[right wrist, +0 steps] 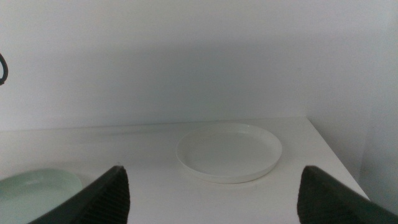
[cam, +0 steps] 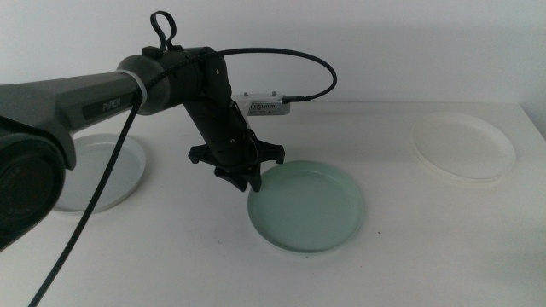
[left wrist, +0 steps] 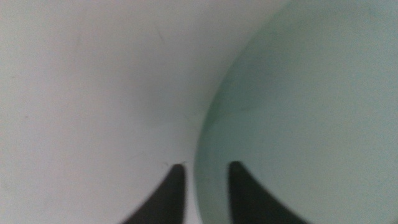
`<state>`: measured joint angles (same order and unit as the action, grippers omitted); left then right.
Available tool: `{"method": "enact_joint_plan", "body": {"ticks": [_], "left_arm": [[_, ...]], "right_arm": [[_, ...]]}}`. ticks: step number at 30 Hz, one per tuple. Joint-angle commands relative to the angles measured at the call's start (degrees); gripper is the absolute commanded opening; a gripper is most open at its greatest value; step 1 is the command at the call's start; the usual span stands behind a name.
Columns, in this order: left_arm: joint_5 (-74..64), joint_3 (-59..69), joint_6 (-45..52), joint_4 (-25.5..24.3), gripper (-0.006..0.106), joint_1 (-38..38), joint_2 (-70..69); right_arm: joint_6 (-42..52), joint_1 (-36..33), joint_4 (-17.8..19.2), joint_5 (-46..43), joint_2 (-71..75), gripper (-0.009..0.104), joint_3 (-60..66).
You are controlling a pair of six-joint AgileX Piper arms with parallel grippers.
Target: Stack the three bowls on top of each other.
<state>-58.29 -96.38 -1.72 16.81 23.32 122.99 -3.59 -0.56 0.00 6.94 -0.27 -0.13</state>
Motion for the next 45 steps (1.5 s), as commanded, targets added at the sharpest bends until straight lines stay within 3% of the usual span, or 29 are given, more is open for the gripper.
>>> {"method": "enact_joint_plan", "body": {"ticks": [1, 5, 6, 9, 14, 16, 22, 26, 40, 45], "left_arm": [[-0.87, -0.42, 0.01, -0.18, 0.038, -0.23, -0.76], [-3.24, -0.42, 1.72, -1.04, 0.088, -2.33, -3.98], [-3.99, -0.42, 1.72, -1.81, 0.094, -3.18, -5.51], [-6.03, -0.42, 0.93, -5.89, 0.094, -6.21, -11.40], [-10.46, -0.31, -1.57, -18.14, 0.094, -14.99, -19.24], [-11.27, -0.31, -0.45, -19.22, 0.094, -20.33, -20.29], [-9.78, -0.31, 8.70, -12.52, 0.094, -36.97, -17.86], [-5.35, -0.31, 13.40, -8.97, 0.094, -42.31, -13.29], [5.08, -0.31, 18.37, -1.63, 0.093, -43.92, 2.76], [5.25, -0.31, 19.90, -0.07, 0.079, -43.92, 5.50]], "right_arm": [[0.42, -0.04, 0.71, -0.71, 0.27, 0.093, 0.13], [0.42, -0.04, 0.71, -0.71, 0.27, 0.093, 0.13], [0.42, -0.04, 0.71, -0.71, 0.27, 0.093, 0.13], [0.42, -0.04, 0.71, -0.71, 0.27, 0.093, 0.13], [0.42, -0.04, 0.71, -0.71, 0.27, 0.093, 0.13], [0.42, -0.04, 0.71, -0.71, 0.27, 0.093, 0.13], [0.42, -0.04, 0.71, -0.71, 0.27, 0.093, 0.13], [0.42, -0.04, 0.71, -0.71, 0.27, 0.093, 0.13], [0.42, -0.04, 0.71, -0.71, 0.27, 0.093, 0.13], [0.42, -0.04, 0.71, -0.71, 0.27, 0.093, 0.13]]}}
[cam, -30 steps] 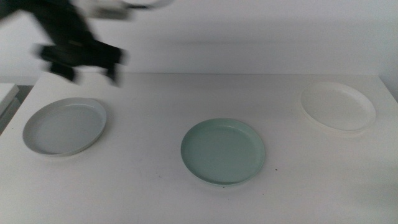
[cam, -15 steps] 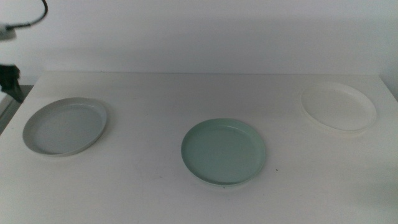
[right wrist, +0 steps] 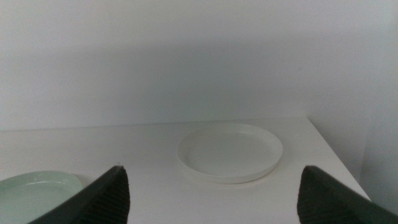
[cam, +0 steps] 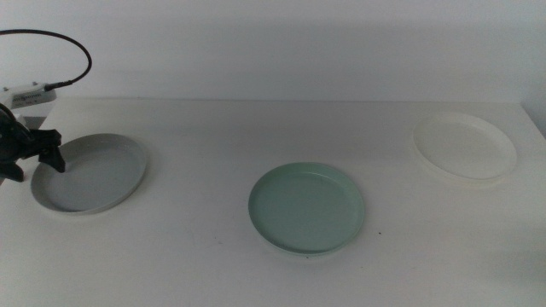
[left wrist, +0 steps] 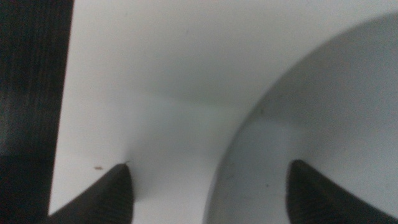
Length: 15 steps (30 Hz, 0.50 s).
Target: Stack the three bowls on top of each other.
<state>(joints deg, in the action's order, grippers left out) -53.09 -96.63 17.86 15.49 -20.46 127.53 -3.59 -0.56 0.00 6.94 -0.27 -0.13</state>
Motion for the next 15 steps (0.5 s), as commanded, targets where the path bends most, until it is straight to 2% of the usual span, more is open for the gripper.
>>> {"method": "enact_joint_plan", "body": {"ticks": [1, 3, 8, 9, 15], "left_arm": [[-0.08, -0.05, 0.58, 1.59, 0.073, -0.15, 1.20], [-0.48, -0.05, 0.71, 2.11, 0.056, -0.15, 1.80], [-1.75, -0.05, 0.14, 3.61, 0.001, -0.15, 1.12], [-1.87, -0.05, 0.14, 3.36, -0.002, -0.15, 0.50], [-2.31, 4.81, -2.49, 3.64, -0.002, 2.22, -11.35]], "right_arm": [[0.42, -0.04, 0.71, -0.71, 0.27, 0.093, 0.13], [0.42, -0.04, 0.71, -0.71, 0.27, 0.093, 0.13], [0.42, -0.04, 0.71, -0.71, 0.27, 0.093, 0.13], [0.42, -0.04, 0.71, -0.71, 0.27, 0.093, 0.13], [0.42, -0.04, 0.71, -0.71, 0.27, 0.093, 0.13]]}}
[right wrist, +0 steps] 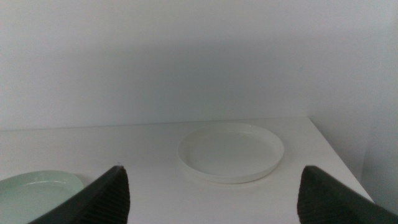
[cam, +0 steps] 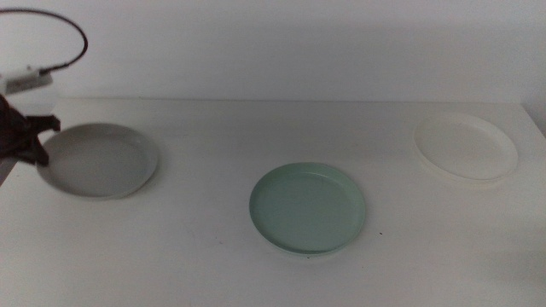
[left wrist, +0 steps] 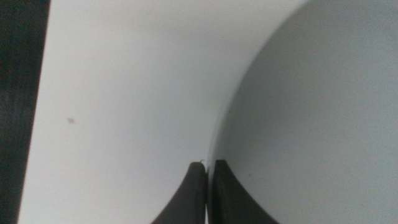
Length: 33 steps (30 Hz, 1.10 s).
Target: Stack the three bowls on top of each other.
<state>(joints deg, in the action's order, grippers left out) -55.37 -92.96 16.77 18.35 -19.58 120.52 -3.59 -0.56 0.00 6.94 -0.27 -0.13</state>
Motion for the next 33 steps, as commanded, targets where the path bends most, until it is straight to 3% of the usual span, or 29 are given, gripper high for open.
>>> {"method": "enact_joint_plan", "body": {"ticks": [1, 6, 16, 21, 33], "left_arm": [[0.38, 2.63, -2.32, 0.78, -0.002, 2.93, -6.91], [0.11, 5.29, -7.81, 0.12, -0.002, 16.02, -13.84], [4.69, 5.29, -12.61, 3.10, -0.002, 37.83, -9.69], [8.12, 5.29, -13.77, 3.63, -0.002, 41.26, -6.36], [7.30, 5.29, -10.19, 9.58, 0.000, 41.39, -1.73]], "right_arm": [[0.42, -0.04, 0.71, -0.71, 0.27, 0.093, 0.13], [0.42, -0.04, 0.71, -0.71, 0.27, 0.093, 0.13], [0.42, -0.04, 0.71, -0.71, 0.27, 0.093, 0.13], [0.42, -0.04, 0.71, -0.71, 0.27, 0.093, 0.13], [0.42, -0.04, 0.71, -0.71, 0.27, 0.093, 0.13]]}}
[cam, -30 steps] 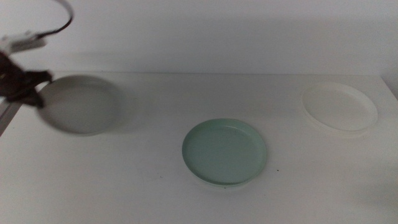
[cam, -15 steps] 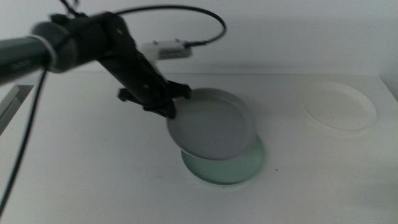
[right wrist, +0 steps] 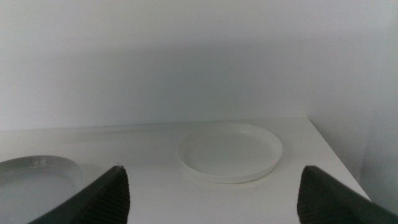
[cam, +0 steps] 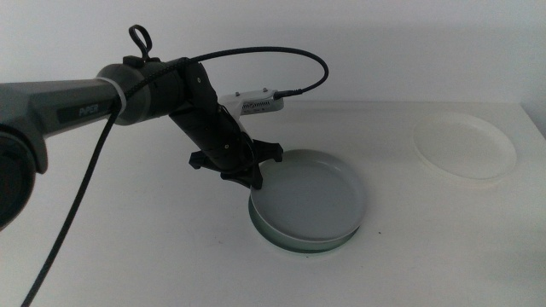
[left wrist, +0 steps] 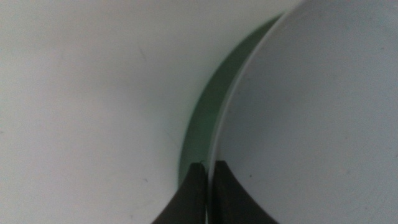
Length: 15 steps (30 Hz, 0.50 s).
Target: Stack the three bowls on top of each other.
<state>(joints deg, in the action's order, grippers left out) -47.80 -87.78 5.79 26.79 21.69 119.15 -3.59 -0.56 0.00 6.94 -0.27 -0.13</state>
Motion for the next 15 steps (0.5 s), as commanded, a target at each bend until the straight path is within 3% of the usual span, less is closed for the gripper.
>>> {"method": "enact_joint_plan", "body": {"ticks": [1, 5, 9, 12, 15], "left_arm": [[-0.55, 0.12, 0.81, 1.14, 0.002, 0.11, -0.36], [-1.28, 0.12, 1.39, 0.23, 0.021, 0.11, -0.36], [-2.86, 0.12, 3.66, -0.26, 0.057, 0.11, -1.44], [-4.18, 0.12, 3.81, -2.49, 0.092, -0.54, -4.60], [-5.44, 0.24, 8.28, -2.54, 0.094, -0.66, -11.27]], "right_arm": [[0.42, -0.04, 0.71, -0.71, 0.27, 0.093, 0.13], [0.42, -0.04, 0.71, -0.71, 0.27, 0.093, 0.13], [0.42, -0.04, 0.71, -0.71, 0.27, 0.093, 0.13], [0.42, -0.04, 0.71, -0.71, 0.27, 0.093, 0.13], [0.42, -0.04, 0.71, -0.71, 0.27, 0.093, 0.13]]}}
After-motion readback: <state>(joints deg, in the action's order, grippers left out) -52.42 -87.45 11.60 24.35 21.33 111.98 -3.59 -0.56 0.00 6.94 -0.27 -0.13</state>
